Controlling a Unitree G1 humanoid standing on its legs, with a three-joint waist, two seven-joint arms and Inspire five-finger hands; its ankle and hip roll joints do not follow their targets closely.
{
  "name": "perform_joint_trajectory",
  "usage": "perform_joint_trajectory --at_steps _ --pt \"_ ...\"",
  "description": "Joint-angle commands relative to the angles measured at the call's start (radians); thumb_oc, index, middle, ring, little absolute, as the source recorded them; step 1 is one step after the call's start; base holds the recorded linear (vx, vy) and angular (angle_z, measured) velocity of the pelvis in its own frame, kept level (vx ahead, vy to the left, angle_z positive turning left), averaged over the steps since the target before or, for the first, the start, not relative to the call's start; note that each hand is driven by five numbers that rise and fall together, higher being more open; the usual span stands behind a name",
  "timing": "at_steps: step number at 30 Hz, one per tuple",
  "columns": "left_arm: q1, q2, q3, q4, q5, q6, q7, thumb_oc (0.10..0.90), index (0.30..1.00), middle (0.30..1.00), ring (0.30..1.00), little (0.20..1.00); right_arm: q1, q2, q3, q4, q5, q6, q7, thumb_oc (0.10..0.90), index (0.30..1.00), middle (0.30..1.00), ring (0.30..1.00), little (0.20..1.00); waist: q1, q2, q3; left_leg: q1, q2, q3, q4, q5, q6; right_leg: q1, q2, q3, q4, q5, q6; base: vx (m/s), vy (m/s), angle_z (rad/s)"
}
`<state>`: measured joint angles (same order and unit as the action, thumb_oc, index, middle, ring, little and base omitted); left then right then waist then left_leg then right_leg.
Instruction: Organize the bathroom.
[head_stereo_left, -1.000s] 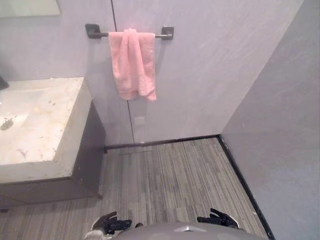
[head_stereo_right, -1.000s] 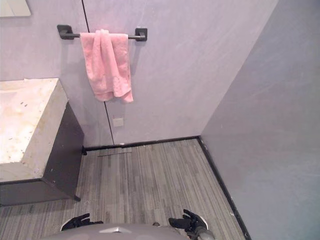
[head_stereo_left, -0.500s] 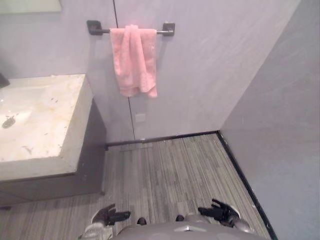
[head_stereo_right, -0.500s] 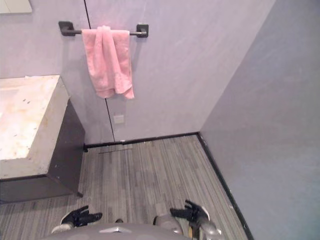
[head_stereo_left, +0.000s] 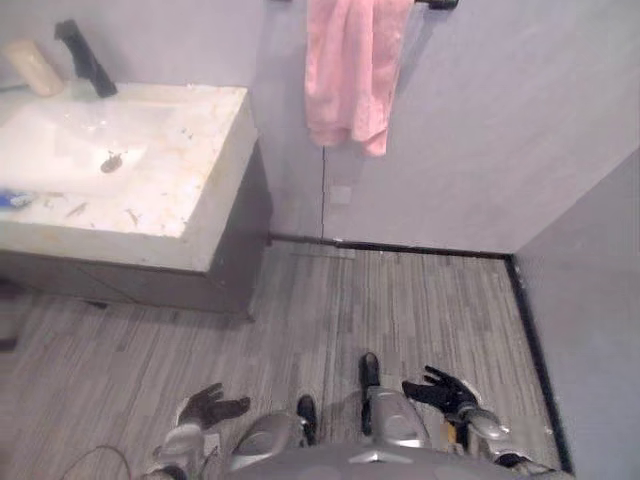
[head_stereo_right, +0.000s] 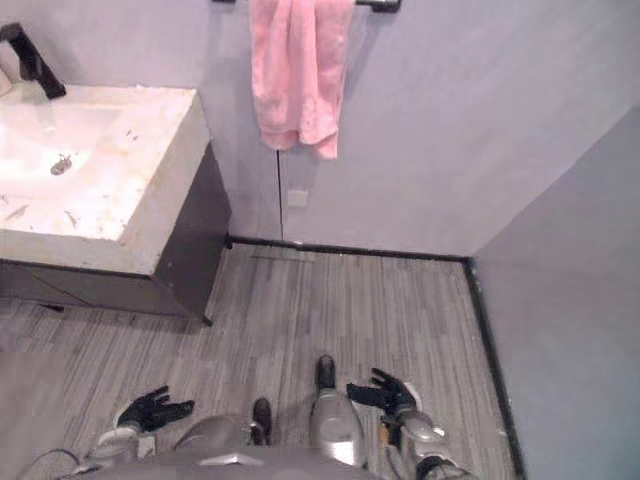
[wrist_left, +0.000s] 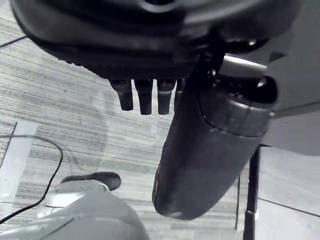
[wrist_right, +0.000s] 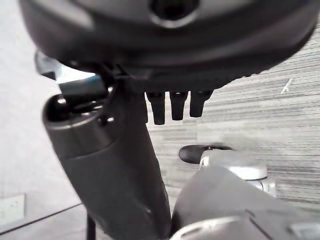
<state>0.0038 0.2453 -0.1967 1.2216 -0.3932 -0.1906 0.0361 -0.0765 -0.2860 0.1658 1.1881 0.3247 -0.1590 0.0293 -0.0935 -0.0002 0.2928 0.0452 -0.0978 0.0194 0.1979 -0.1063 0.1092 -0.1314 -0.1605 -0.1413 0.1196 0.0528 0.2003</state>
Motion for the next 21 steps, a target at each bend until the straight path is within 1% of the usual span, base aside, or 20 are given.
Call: perform_joint_trajectory --at_steps 1,2,3,4,5,6,7,8,10,11,12,13,14,15,16,17,18,19,21 --pt "-0.035 0.064 0.003 -0.070 0.028 -0.046 -0.015 0.800 0.900 0.900 0.900 0.900 0.058 -0.015 0.079 0.019 -0.008 0.005 0.007 0.800 0.900 0.900 0.900 0.900 -0.028 -0.016 -0.079 0.200 -0.055 -0.103 -0.122 -0.116 -0.027 -0.129 0.092 -0.010 -0.056 0.124 -0.057 0.33 -0.203 0.23" --pt "-0.033 0.064 0.005 -0.070 0.024 -0.045 -0.018 0.800 0.900 0.900 0.900 0.900 0.059 -0.015 0.079 0.020 -0.008 0.004 0.006 0.800 0.900 0.900 0.900 0.900 -0.028 -0.015 -0.080 0.203 -0.054 -0.100 -0.119 -0.122 -0.028 -0.127 0.090 -0.011 -0.052 0.123 -0.057 0.44 -0.290 0.57" --pt "-0.021 0.064 0.020 -0.072 0.019 -0.048 -0.029 0.800 0.900 0.900 0.900 0.900 0.062 -0.015 0.081 0.021 0.008 -0.003 0.009 0.800 0.900 0.900 0.900 0.900 -0.031 -0.012 -0.095 0.223 -0.048 -0.090 -0.099 -0.146 -0.036 -0.105 0.083 -0.010 -0.041 0.117 -0.060 0.30 -0.206 0.65" --pt "-0.017 0.062 0.022 -0.072 0.027 -0.054 -0.029 0.800 0.900 0.900 0.900 0.900 0.063 -0.014 0.081 0.020 0.012 -0.004 0.010 0.800 0.900 0.900 0.900 0.900 -0.032 -0.009 -0.101 0.229 -0.044 -0.087 -0.088 -0.140 -0.041 -0.096 0.086 -0.014 -0.045 0.113 -0.065 0.39 -0.281 0.63" --pt "-0.008 0.061 0.024 -0.072 0.037 -0.069 -0.031 0.800 0.900 0.900 0.900 0.900 0.065 -0.014 0.080 0.017 0.020 -0.004 0.014 0.800 0.900 0.900 0.900 0.900 -0.032 -0.004 -0.114 0.237 -0.038 -0.084 -0.070 -0.119 -0.052 -0.077 0.093 -0.019 -0.057 0.105 -0.074 0.29 -0.233 -0.02" --pt "0.003 0.058 0.026 -0.074 0.025 -0.085 -0.031 0.800 0.900 0.900 0.900 0.900 0.068 -0.015 0.081 0.011 0.020 -0.006 0.020 0.800 0.900 0.900 0.900 0.900 -0.031 0.004 -0.130 0.242 -0.031 -0.083 -0.044 -0.082 -0.068 -0.054 0.106 -0.022 -0.071 0.094 -0.087 0.37 -0.302 -0.38" --pt "0.011 0.053 0.029 -0.083 0.001 -0.094 -0.027 0.800 0.900 0.900 0.900 0.900 0.073 -0.015 0.086 0.002 0.008 -0.012 0.020 0.800 0.900 0.900 0.900 0.900 -0.030 0.016 -0.147 0.232 -0.026 -0.089 -0.001 -0.008 -0.096 -0.021 0.130 -0.015 -0.098 0.077 -0.105 0.34 -0.296 -0.37" --pt "0.013 0.051 0.033 -0.097 -0.005 -0.095 -0.026 0.800 0.900 0.900 0.900 0.900 0.078 -0.018 0.091 -0.009 0.006 -0.012 0.020 0.800 0.900 0.900 0.900 0.900 -0.028 0.022 -0.154 0.208 -0.022 -0.091 0.072 0.065 -0.124 0.002 0.145 -0.011 -0.113 0.062 -0.125 0.24 -0.221 -0.08" --pt "0.009 0.046 0.029 -0.110 0.004 -0.100 -0.018 0.800 0.900 0.900 0.900 0.900 0.080 -0.023 0.095 -0.020 0.024 -0.019 0.017 0.800 0.900 0.900 0.900 0.900 -0.023 0.020 -0.155 0.152 -0.020 -0.075 0.185 0.142 -0.153 0.031 0.147 -0.006 -0.125 0.048 -0.143 0.16 -0.174 -0.03" --pt "0.003 0.043 0.023 -0.130 0.009 -0.100 -0.007 0.800 0.900 0.900 0.900 0.900 0.082 -0.029 0.098 -0.033 0.038 -0.033 0.014 0.800 0.900 0.900 0.900 0.900 -0.015 0.009 -0.148 0.072 -0.027 -0.048 0.321 0.182 -0.173 0.058 0.138 0.000 -0.126 0.035 -0.159 0.18 -0.213 -0.15" --pt "-0.002 0.042 0.021 -0.143 -0.002 -0.100 -0.005 0.800 0.900 0.900 0.900 0.900 0.080 -0.037 0.102 -0.043 0.035 -0.041 0.015 0.800 0.900 0.900 0.900 0.900 -0.010 -0.003 -0.139 0.004 -0.026 -0.018 0.434 0.186 -0.182 0.079 0.126 0.001 -0.124 0.024 -0.169 0.15 -0.188 -0.13" --pt "-0.004 0.043 0.019 -0.152 -0.006 -0.096 -0.004 0.800 0.900 0.900 0.900 0.900 0.080 -0.040 0.103 -0.049 0.036 -0.040 0.014 0.800 0.900 0.900 0.900 0.900 -0.007 -0.009 -0.135 -0.025 -0.021 -0.003 0.479 0.180 -0.182 0.088 0.120 0.002 -0.123 0.018 -0.172 0.14 -0.167 -0.39" --pt "-0.012 0.047 0.020 -0.178 -0.011 -0.091 -0.006 0.800 0.900 0.900 0.900 0.900 0.078 -0.048 0.102 -0.063 0.035 -0.042 0.016 0.800 0.900 0.900 0.900 0.900 -0.001 -0.019 -0.124 -0.086 0.002 0.030 0.554 0.155 -0.175 0.112 0.110 -0.002 -0.119 0.003 -0.180 0.12 -0.126 -0.38" --pt "-0.015 0.049 0.019 -0.188 -0.010 -0.087 -0.006 0.800 0.900 0.900 0.900 0.900 0.076 -0.049 0.100 -0.065 0.037 -0.041 0.014 0.800 0.900 0.900 0.900 0.900 0.003 -0.023 -0.119 -0.107 0.015 0.045 0.567 0.139 -0.167 0.125 0.108 -0.004 -0.120 -0.003 -0.181 0.18 -0.144 -0.37" --pt "-0.022 0.053 0.018 -0.206 -0.004 -0.084 -0.005 0.800 0.900 0.900 0.900 0.900 0.072 -0.049 0.093 -0.065 0.037 -0.042 0.011 0.800 0.900 0.900 0.900 0.900 0.008 -0.027 -0.113 -0.139 0.032 0.066 0.552 0.112 -0.150 0.143 0.107 -0.006 -0.123 -0.015 -0.182 0.14 -0.072 -0.09" --pt "-0.025 0.055 0.017 -0.215 -0.002 -0.082 -0.004 0.800 0.900 0.900 0.900 0.900 0.070 -0.049 0.089 -0.065 0.039 -0.043 0.008 0.800 0.900 0.900 0.900 0.900 0.013 -0.026 -0.108 -0.149 0.043 0.074 0.526 0.096 -0.139 0.155 0.113 -0.002 -0.124 -0.022 -0.181 0.21 -0.044 0.01" --pt "-0.033 0.063 0.014 -0.230 -0.011 -0.082 0.000 0.800 0.900 0.900 0.900 0.900 0.066 -0.048 0.083 -0.062 0.037 -0.044 0.009 0.800 0.900 0.900 0.900 0.900 0.018 -0.029 -0.101 -0.162 0.057 0.089 0.432 0.069 -0.115 0.177 0.120 0.015 -0.127 -0.038 -0.180 0.18 0.011 0.07" --pt "-0.035 0.066 0.013 -0.237 -0.018 -0.080 0.002 0.800 0.900 0.900 0.900 0.900 0.064 -0.047 0.079 -0.058 0.029 -0.046 0.010 0.800 0.900 0.900 0.900 0.900 0.019 -0.026 -0.100 -0.154 0.065 0.093 0.371 0.068 -0.111 0.182 0.126 0.022 -0.126 -0.044 -0.179 0.23 0.058 0.04" --pt "-0.038 0.072 0.014 -0.252 -0.038 -0.084 0.010 0.800 0.900 0.900 0.900 0.900 0.060 -0.047 0.073 -0.047 0.008 -0.048 0.018 0.800 0.900 0.900 0.900 0.900 0.022 -0.018 -0.097 -0.124 0.077 0.096 0.124 0.067 -0.103 0.198 0.145 0.050 -0.127 -0.057 -0.165 0.23 0.107 -0.16"
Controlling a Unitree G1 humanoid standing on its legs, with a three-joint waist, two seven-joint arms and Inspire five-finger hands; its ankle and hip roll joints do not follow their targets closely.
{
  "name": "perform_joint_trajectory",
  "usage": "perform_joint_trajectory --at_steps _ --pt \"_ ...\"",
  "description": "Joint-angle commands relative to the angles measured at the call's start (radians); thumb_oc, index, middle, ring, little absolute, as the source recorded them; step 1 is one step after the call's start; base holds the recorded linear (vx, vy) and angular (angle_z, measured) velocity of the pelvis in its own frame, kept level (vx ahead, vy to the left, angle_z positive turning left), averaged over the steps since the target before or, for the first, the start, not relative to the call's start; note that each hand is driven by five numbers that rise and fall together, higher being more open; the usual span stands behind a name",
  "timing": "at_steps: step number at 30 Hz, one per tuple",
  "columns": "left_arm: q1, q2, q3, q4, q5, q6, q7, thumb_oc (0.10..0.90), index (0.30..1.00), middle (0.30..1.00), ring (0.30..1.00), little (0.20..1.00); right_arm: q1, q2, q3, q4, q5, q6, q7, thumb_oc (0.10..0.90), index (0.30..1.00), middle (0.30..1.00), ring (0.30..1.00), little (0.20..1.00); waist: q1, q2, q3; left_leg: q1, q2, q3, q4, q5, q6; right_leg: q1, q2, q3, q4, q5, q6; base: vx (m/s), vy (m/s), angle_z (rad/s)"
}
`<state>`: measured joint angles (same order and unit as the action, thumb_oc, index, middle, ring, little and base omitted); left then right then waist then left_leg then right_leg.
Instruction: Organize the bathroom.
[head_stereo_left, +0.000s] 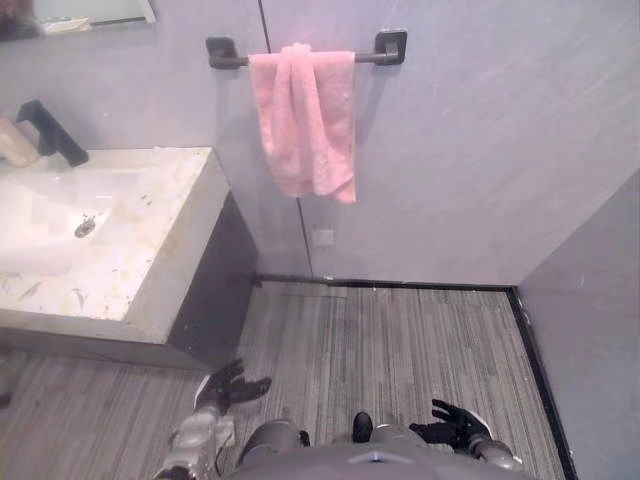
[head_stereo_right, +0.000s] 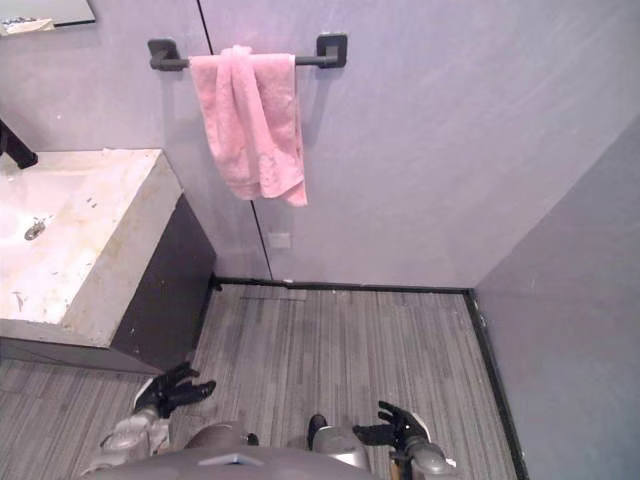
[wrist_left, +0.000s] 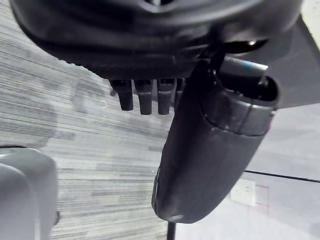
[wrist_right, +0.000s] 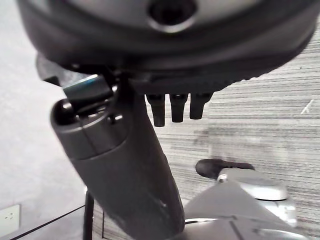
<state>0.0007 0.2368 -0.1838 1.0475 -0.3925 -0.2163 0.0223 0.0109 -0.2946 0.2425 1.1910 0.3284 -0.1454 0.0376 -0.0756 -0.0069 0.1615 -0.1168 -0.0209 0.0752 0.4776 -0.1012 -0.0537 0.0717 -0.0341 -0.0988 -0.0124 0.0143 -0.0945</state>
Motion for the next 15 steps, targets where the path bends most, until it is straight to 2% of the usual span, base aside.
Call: perform_joint_trajectory --at_steps 1,3,4,5,6,9,12,13,15 --pt "-0.034 0.082 0.002 -0.083 -0.042 -0.062 0.028 0.800 0.900 0.900 0.900 0.900 -0.026 -0.038 -0.005 -0.048 0.000 -0.062 0.012 0.800 0.900 0.900 0.900 0.900 0.005 -0.006 0.035 0.043 0.002 0.038 -0.238 0.071 0.056 0.001 0.028 0.017 0.002 -0.022 0.135 0.25 0.113 -0.28" --pt "-0.033 0.084 0.005 -0.101 -0.049 -0.074 0.036 0.800 0.900 0.900 0.900 0.900 -0.018 -0.038 -0.006 -0.050 -0.011 -0.058 0.011 0.800 0.900 0.900 0.900 0.900 0.006 0.000 0.039 0.052 0.009 0.034 -0.358 0.096 0.042 0.018 0.043 0.033 -0.007 -0.029 0.145 0.27 0.100 -0.26" --pt "-0.032 0.086 0.004 -0.113 -0.046 -0.081 0.039 0.800 0.900 0.900 0.900 0.900 -0.011 -0.041 -0.004 -0.054 -0.013 -0.060 0.013 0.800 0.900 0.900 0.900 0.900 0.008 0.009 0.042 0.048 0.029 0.037 -0.436 0.133 0.025 0.032 0.055 0.039 -0.010 -0.040 0.146 0.37 0.121 -0.24" --pt "-0.020 0.091 0.001 -0.135 -0.045 -0.101 0.043 0.800 0.900 0.900 0.900 0.900 0.003 -0.047 -0.007 -0.051 -0.023 -0.071 0.018 0.800 0.900 0.900 0.900 0.900 0.014 0.021 0.049 0.027 0.065 0.039 -0.527 0.201 -0.005 0.061 0.068 0.055 -0.015 -0.059 0.149 0.38 0.111 -0.08" --pt "-0.012 0.091 0.001 -0.141 -0.044 -0.115 0.044 0.800 0.900 0.900 0.900 0.900 0.008 -0.051 -0.008 -0.049 -0.022 -0.075 0.023 0.800 0.900 0.900 0.900 0.900 0.017 0.023 0.051 0.008 0.078 0.038 -0.553 0.215 -0.014 0.073 0.070 0.058 -0.019 -0.065 0.151 0.34 0.088 -0.01" --pt "0.022 0.090 0.014 -0.168 -0.011 -0.153 0.036 0.800 0.900 0.900 0.900 0.900 0.022 -0.055 -0.016 -0.046 0.021 -0.100 0.025 0.800 0.900 0.900 0.900 0.900 0.032 0.023 0.051 -0.041 0.123 0.050 -0.557 0.243 -0.033 0.119 0.065 0.051 -0.022 -0.097 0.155 0.38 0.082 -0.07" --pt "0.032 0.089 0.030 -0.199 0.005 -0.152 0.028 0.800 0.900 0.900 0.900 0.900 0.015 -0.054 -0.019 -0.059 0.018 -0.122 0.022 0.800 0.900 0.900 0.900 0.900 0.043 0.023 0.042 -0.027 0.126 0.046 -0.555 0.241 -0.029 0.132 0.047 0.056 -0.010 -0.105 0.162 0.32 0.151 -0.39" --pt "0.030 0.097 0.021 -0.219 0.007 -0.152 0.040 0.800 0.900 0.900 0.900 0.900 0.007 -0.053 -0.019 -0.073 0.014 -0.157 0.002 0.800 0.900 0.900 0.900 0.900 0.042 0.028 0.033 -0.002 0.122 0.054 -0.547 0.231 -0.021 0.135 0.033 0.055 0.008 -0.118 0.174 0.28 0.174 -0.84" --pt "0.030 0.112 0.015 -0.258 0.005 -0.143 0.066 0.800 0.900 0.900 0.900 0.900 0.007 -0.047 -0.025 -0.133 0.066 -0.173 -0.013 0.800 0.900 0.900 0.900 0.900 0.041 0.034 0.017 0.036 0.109 0.053 -0.546 0.219 -0.006 0.136 0.016 0.042 0.037 -0.134 0.186 0.31 0.185 -0.64"
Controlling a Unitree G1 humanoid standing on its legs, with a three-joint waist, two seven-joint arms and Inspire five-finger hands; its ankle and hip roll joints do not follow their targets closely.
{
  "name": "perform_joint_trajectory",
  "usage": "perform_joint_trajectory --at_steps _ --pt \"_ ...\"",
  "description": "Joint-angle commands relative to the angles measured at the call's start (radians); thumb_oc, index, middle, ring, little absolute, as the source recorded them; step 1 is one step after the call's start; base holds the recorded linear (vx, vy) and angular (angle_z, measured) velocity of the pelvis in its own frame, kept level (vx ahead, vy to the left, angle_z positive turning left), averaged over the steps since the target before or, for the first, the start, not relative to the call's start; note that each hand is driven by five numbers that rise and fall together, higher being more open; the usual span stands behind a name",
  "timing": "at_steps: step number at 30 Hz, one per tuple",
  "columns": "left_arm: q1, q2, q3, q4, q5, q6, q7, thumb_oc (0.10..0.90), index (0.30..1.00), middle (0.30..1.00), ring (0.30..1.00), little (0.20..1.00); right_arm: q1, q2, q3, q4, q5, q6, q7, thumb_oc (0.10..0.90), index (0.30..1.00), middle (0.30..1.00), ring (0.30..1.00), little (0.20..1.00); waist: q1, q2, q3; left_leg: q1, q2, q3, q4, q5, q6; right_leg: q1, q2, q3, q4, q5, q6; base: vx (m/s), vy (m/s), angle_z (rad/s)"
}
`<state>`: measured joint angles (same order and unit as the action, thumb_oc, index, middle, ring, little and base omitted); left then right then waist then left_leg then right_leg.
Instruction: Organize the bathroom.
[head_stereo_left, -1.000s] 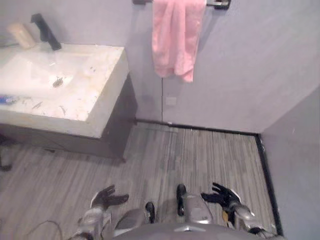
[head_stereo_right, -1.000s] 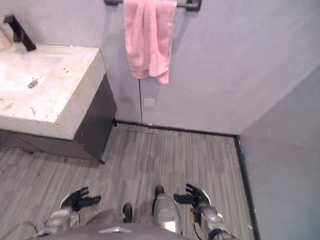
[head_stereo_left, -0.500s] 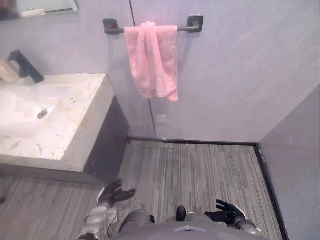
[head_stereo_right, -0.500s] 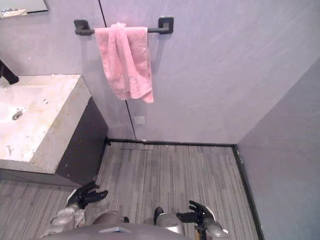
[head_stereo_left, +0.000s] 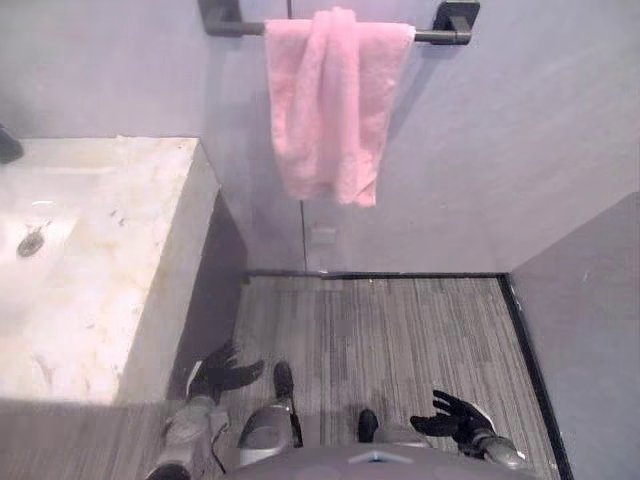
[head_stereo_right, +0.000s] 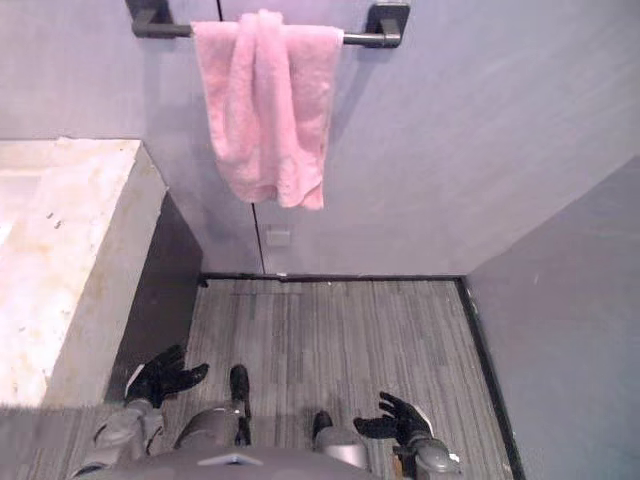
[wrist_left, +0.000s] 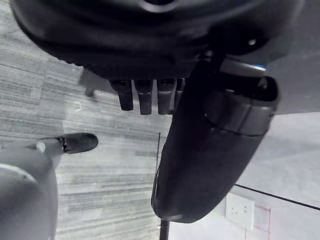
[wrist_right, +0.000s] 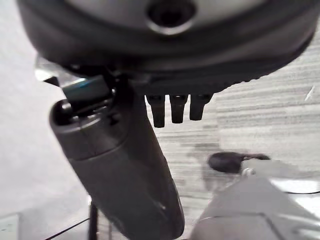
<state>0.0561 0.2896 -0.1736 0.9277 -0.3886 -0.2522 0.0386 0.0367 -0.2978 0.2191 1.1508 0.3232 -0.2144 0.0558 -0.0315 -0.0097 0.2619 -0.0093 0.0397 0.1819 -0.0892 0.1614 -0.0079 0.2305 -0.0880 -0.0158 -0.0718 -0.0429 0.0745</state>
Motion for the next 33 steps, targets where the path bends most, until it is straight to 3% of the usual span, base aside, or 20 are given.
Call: perform_joint_trajectory --at_steps 1,4,7,9,11,14,19,26,29,33 --pt "-0.023 0.062 0.006 -0.150 -0.004 -0.106 0.055 0.800 0.900 0.900 0.900 0.900 -0.017 -0.042 -0.004 -0.117 0.077 -0.111 -0.041 0.800 0.900 0.900 0.900 0.900 -0.005 0.038 -0.088 -0.061 0.045 -0.053 0.020 -0.049 -0.047 -0.026 0.066 -0.044 0.105 -0.081 0.019 0.31 0.187 -0.42" --pt "-0.017 0.085 0.021 -0.221 -0.021 -0.096 0.090 0.800 0.900 0.900 0.900 0.900 0.008 -0.039 -0.008 -0.267 0.013 -0.145 -0.117 0.800 0.900 0.900 0.900 0.900 -0.013 0.047 -0.106 -0.022 0.012 -0.077 0.016 -0.084 -0.014 -0.074 0.039 -0.053 0.198 -0.091 0.036 0.21 0.147 -0.40" --pt "-0.027 0.100 0.013 -0.245 0.016 -0.095 0.133 0.800 0.900 0.900 0.900 0.900 -0.001 -0.041 -0.008 -0.334 0.000 -0.176 -0.156 0.800 0.900 0.900 0.900 0.900 -0.026 0.067 -0.101 0.024 0.009 -0.096 0.011 -0.103 0.003 -0.201 0.012 -0.069 0.359 -0.050 0.058 0.10 0.054 -0.21" --pt "-0.034 0.103 0.007 -0.244 0.009 -0.093 0.161 0.800 0.900 0.900 0.900 0.900 -0.021 -0.042 0.003 -0.335 -0.008 -0.195 -0.168 0.800 0.900 0.900 0.900 0.900 -0.020 0.067 -0.101 0.038 0.010 -0.085 0.012 -0.108 -0.002 -0.211 -0.010 -0.100 0.317 -0.039 0.062 0.05 -0.049 -0.24" --pt "-0.039 0.105 0.008 -0.247 -0.010 -0.103 0.170 0.800 0.900 0.900 0.900 0.900 -0.041 -0.041 0.018 -0.341 -0.028 -0.224 -0.189 0.800 0.900 0.900 0.900 0.900 -0.012 0.062 -0.098 0.053 0.004 -0.067 0.008 -0.117 -0.012 -0.210 -0.031 -0.138 0.194 0.002 0.067 0.03 -0.111 -0.63" --pt "-0.020 0.106 0.022 -0.295 -0.032 -0.101 0.171 0.800 0.900 0.900 0.900 0.900 -0.035 -0.053 0.034 -0.436 -0.069 -0.239 -0.239 0.800 0.900 0.900 0.900 0.900 -0.011 0.054 -0.098 0.041 0.000 -0.065 0.019 -0.120 -0.010 -0.211 -0.007 -0.102 0.133 0.030 0.057 0.04 -0.148 -0.21" --pt "0.009 0.109 0.066 -0.391 -0.053 -0.082 0.192 0.800 0.900 0.900 0.900 0.900 -0.035 -0.098 0.038 -0.615 -0.103 -0.231 -0.261 0.800 0.900 0.900 0.900 0.900 0.003 0.028 -0.114 0.036 0.022 -0.074 0.012 -0.101 -0.030 -0.152 0.008 -0.146 0.047 0.045 0.037 0.04 -0.186 0.20" --pt "-0.013 0.125 0.123 -0.533 -0.070 -0.098 0.212 0.800 0.900 0.900 0.900 0.900 -0.101 -0.183 0.032 -0.845 -0.185 -0.248 -0.231 0.800 0.900 0.900 0.900 0.900 0.012 0.008 -0.123 0.023 0.072 -0.042 0.034 -0.079 -0.066 -0.110 0.033 -0.192 0.022 0.020 0.000 0.02 -0.157 0.08" --pt "-0.056 0.131 0.130 -0.591 -0.057 -0.115 0.234 0.800 0.900 0.900 0.900 0.900 -0.154 -0.225 0.029 -0.903 -0.190 -0.249 -0.225 0.800 0.900 0.900 0.900 0.900 0.018 -0.002 -0.123 0.008 0.074 -0.038 0.081 -0.096 -0.069 -0.108 0.034 -0.206 0.030 0.011 -0.010 0.03 -0.087 0.12" --pt "-0.110 0.136 0.122 -0.689 -0.042 -0.118 0.230 0.800 0.900 0.900 0.900 0.900 -0.225 -0.248 0.016 -0.944 -0.155 -0.227 -0.258 0.800 0.900 0.900 0.900 0.900 0.023 -0.011 -0.122 -0.014 0.038 -0.009 0.137 -0.136 -0.057 -0.103 0.031 -0.223 0.045 0.003 -0.010 0.04 -0.045 0.15"
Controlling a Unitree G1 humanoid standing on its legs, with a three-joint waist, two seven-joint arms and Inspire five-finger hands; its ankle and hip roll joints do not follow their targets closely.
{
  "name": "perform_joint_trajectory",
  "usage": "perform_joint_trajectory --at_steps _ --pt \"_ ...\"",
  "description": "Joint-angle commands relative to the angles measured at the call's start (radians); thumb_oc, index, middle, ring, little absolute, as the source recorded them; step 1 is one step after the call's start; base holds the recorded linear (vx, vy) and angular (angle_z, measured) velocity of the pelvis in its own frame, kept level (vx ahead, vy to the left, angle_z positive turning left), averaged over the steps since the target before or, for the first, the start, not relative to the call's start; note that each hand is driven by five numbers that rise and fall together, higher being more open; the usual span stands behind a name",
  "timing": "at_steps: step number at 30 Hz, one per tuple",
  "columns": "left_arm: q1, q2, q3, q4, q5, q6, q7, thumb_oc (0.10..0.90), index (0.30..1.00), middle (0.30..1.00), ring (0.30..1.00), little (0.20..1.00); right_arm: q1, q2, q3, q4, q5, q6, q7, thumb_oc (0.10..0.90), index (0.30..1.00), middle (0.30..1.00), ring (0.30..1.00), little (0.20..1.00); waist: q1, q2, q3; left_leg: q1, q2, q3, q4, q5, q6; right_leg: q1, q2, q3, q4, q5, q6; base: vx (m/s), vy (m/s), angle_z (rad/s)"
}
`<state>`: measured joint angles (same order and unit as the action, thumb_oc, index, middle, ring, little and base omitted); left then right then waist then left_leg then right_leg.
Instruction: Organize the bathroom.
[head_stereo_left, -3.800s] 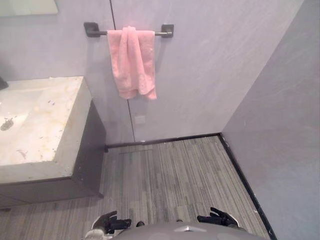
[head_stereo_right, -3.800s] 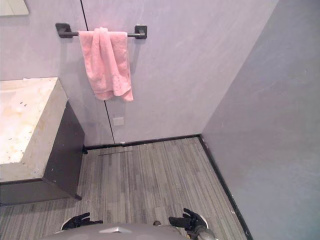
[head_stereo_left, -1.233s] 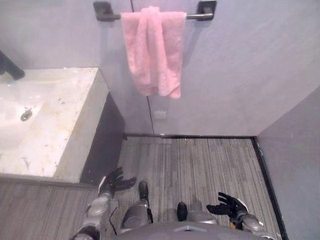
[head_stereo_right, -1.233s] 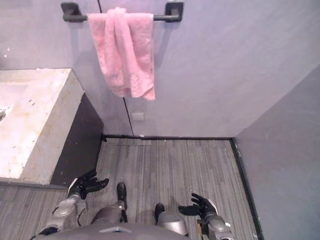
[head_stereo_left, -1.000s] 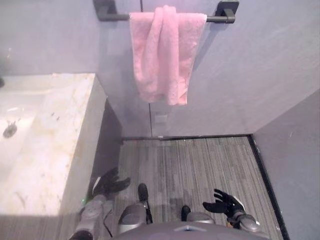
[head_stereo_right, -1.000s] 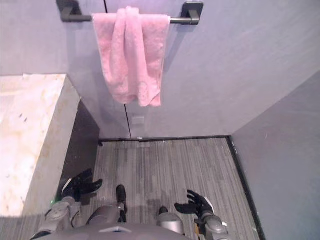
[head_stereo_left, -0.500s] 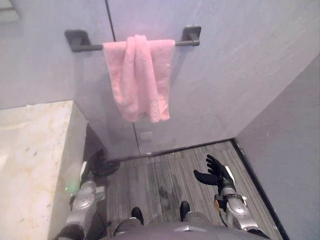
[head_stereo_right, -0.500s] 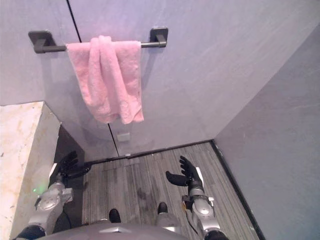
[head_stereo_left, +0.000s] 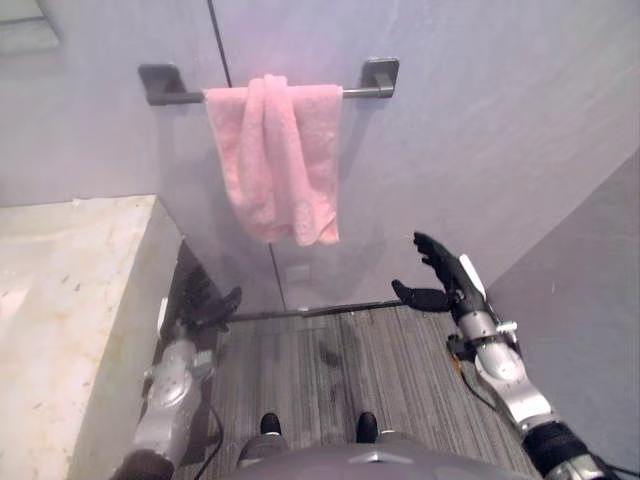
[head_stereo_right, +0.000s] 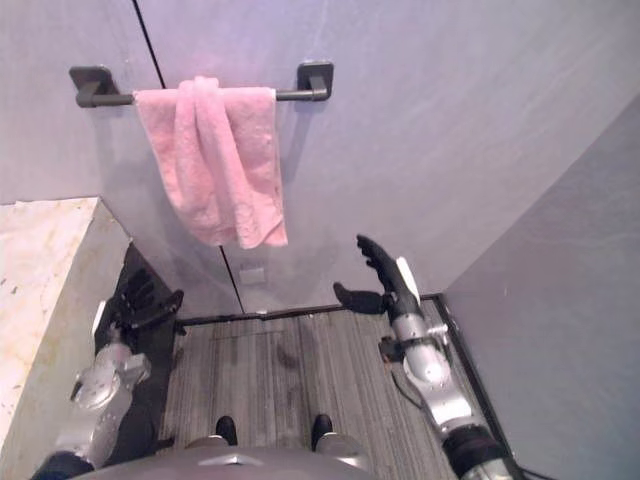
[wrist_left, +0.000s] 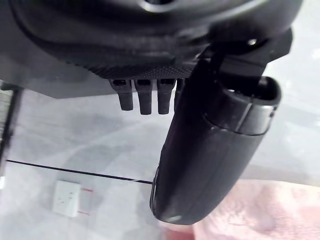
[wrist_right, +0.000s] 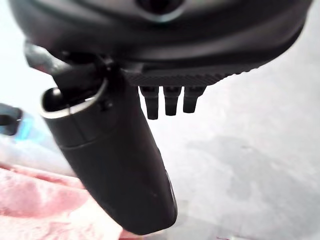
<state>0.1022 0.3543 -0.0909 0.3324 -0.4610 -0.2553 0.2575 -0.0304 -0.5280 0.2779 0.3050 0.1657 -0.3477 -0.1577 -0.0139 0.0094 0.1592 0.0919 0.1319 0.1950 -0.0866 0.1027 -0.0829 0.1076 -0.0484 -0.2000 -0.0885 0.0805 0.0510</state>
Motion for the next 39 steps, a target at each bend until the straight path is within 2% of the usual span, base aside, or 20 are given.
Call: perform_joint_trajectory --at_steps 1,2,4,8,13,17,24,39 --pt "-0.167 0.075 0.037 -0.116 0.016 -0.118 -0.003 0.800 0.900 0.900 0.900 0.900 -0.173 -0.019 -0.041 -0.105 -0.002 -0.095 -0.059 0.800 0.900 0.900 0.900 0.900 0.006 -0.026 -0.020 -0.108 -0.052 -0.016 0.119 -0.075 0.020 0.018 -0.006 -0.038 0.075 -0.131 0.013 0.10 -0.003 0.14" --pt "-0.179 0.075 0.035 -0.124 0.002 -0.140 -0.023 0.800 0.900 0.900 0.900 0.900 -0.184 -0.020 -0.043 -0.113 0.008 -0.099 -0.066 0.800 0.900 0.900 0.900 0.900 0.002 -0.025 -0.024 -0.094 -0.048 -0.004 0.105 -0.072 0.021 0.017 -0.007 -0.041 0.072 -0.130 0.016 0.16 0.016 0.18" --pt "-0.201 0.077 0.027 -0.177 0.026 -0.143 -0.011 0.800 0.900 0.900 0.900 0.900 -0.199 -0.007 -0.052 -0.143 0.011 -0.085 -0.083 0.800 0.900 0.900 0.900 0.900 0.003 -0.020 -0.034 -0.070 -0.060 -0.024 0.070 -0.071 0.027 0.022 -0.007 -0.033 0.070 -0.131 0.020 0.19 0.033 0.16" --pt "-0.267 0.090 -0.007 -0.230 0.073 -0.124 0.011 0.800 0.900 0.900 0.900 0.900 -0.225 0.008 -0.056 -0.176 0.041 -0.066 -0.070 0.800 0.900 0.900 0.900 0.900 -0.007 -0.012 -0.066 -0.034 -0.066 -0.037 0.008 -0.061 0.026 0.029 -0.007 -0.023 0.047 -0.119 0.034 0.16 0.027 0.03" --pt "-0.340 0.122 -0.030 -0.227 0.086 -0.100 0.010 0.800 0.900 0.900 0.900 0.900 -0.285 0.009 -0.028 -0.161 0.055 -0.043 -0.076 0.800 0.900 0.900 0.900 0.900 -0.012 -0.010 -0.085 -0.024 -0.071 -0.035 -0.001 -0.066 0.025 0.029 -0.011 -0.026 0.037 -0.113 0.042 0.14 0.016 -0.01" --pt "-0.399 0.153 -0.056 -0.223 0.088 -0.058 0.027 0.800 0.900 0.900 0.900 0.900 -0.349 0.014 0.003 -0.142 0.081 -0.008 -0.088 0.800 0.900 0.900 0.900 0.900 -0.018 -0.006 -0.095 -0.012 -0.079 -0.028 -0.001 -0.076 0.032 0.025 -0.015 -0.017 0.039 -0.109 0.046 0.10 0.015 -0.01" --pt "-0.478 0.181 -0.090 -0.169 0.105 -0.022 0.025 0.800 0.900 0.900 0.900 0.900 -0.436 0.014 0.033 -0.096 0.110 0.012 -0.086 0.800 0.900 0.900 0.900 0.900 -0.021 -0.005 -0.104 0.001 -0.088 -0.027 -0.001 -0.086 0.040 0.023 -0.016 -0.013 0.044 -0.110 0.050 0.10 0.006 -0.03" --pt "-0.627 0.215 -0.160 -0.049 0.109 0.042 -0.005 0.800 0.900 0.900 0.900 0.900 -0.632 0.006 0.124 0.013 0.265 0.072 0.078 0.800 0.900 0.900 0.900 0.900 -0.007 -0.010 -0.117 0.013 -0.100 -0.038 -0.001 -0.101 0.045 0.019 -0.020 -0.018 0.071 -0.125 0.052 0.07 -0.001 0.00"
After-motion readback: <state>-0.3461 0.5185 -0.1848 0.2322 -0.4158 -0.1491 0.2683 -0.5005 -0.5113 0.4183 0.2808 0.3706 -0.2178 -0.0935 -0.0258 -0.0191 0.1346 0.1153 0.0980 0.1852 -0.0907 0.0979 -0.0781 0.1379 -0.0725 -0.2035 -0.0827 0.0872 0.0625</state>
